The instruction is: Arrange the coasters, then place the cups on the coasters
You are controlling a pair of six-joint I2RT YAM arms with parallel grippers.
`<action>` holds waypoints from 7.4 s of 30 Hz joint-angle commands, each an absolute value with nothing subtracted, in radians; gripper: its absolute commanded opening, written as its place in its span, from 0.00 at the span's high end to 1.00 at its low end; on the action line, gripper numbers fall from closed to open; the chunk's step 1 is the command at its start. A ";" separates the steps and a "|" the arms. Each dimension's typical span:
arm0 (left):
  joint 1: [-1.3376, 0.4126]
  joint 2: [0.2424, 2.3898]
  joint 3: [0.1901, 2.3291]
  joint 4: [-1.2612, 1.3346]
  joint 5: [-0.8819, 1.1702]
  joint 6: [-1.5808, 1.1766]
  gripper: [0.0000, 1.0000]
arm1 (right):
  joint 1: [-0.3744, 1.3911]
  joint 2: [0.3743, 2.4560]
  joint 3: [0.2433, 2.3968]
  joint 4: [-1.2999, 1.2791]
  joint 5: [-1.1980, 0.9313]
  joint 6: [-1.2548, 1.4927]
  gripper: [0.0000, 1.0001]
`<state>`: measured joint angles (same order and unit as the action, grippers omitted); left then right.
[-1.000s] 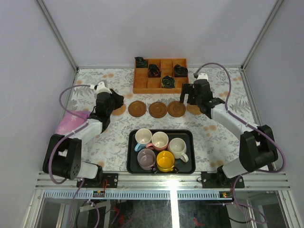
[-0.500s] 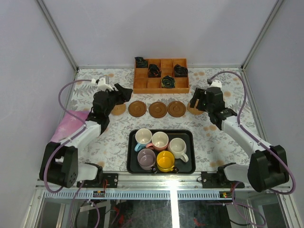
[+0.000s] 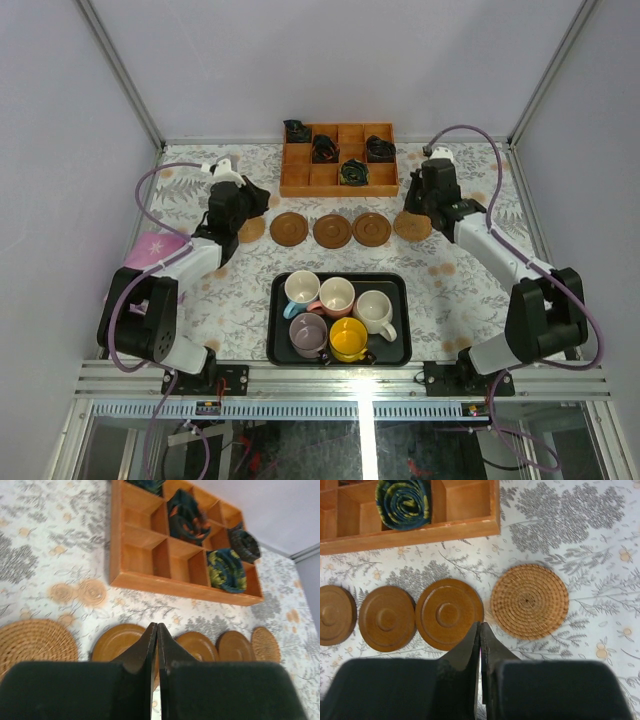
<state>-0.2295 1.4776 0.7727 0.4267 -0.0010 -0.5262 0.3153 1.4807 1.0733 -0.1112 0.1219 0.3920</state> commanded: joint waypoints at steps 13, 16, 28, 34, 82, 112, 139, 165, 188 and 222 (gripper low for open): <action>-0.256 1.572 0.883 0.249 0.308 -0.423 1.00 | 0.380 1.792 1.459 -0.300 0.062 0.358 1.00; -0.280 1.602 0.894 0.237 0.353 -0.390 1.00 | 0.381 1.788 1.429 -0.308 0.054 0.374 1.00; -0.379 1.736 0.929 0.129 0.577 -0.280 1.00 | 0.389 1.724 1.302 -0.337 0.067 0.403 1.00; -0.415 1.764 0.893 0.141 0.531 -0.223 1.00 | 0.391 1.691 1.262 -0.329 0.075 0.392 1.00; -0.452 1.968 0.964 0.296 0.481 -0.259 1.00 | 0.394 1.657 1.226 -0.365 0.105 0.390 1.00; -0.449 1.798 0.994 0.183 0.647 -0.205 1.00 | 0.397 1.658 1.242 -0.354 0.069 0.368 1.00; -0.127 1.545 0.858 0.355 0.312 -0.445 1.00 | 0.423 1.901 1.374 -0.350 0.000 0.330 1.00; -0.063 1.601 0.829 0.377 0.300 -0.498 1.00 | 0.424 2.013 1.448 -0.364 -0.038 0.347 1.00; -0.062 1.637 0.834 0.383 0.339 -0.492 1.00 | 0.424 1.994 1.396 -0.380 0.069 0.388 1.00; -0.055 1.615 0.854 0.371 0.341 -0.462 1.00 | 0.424 1.851 1.453 -0.329 -0.010 0.380 1.00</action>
<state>-0.0662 1.6497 0.8330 0.3222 0.3443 -0.4934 0.4191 1.9553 1.3998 -0.3611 0.0299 0.3920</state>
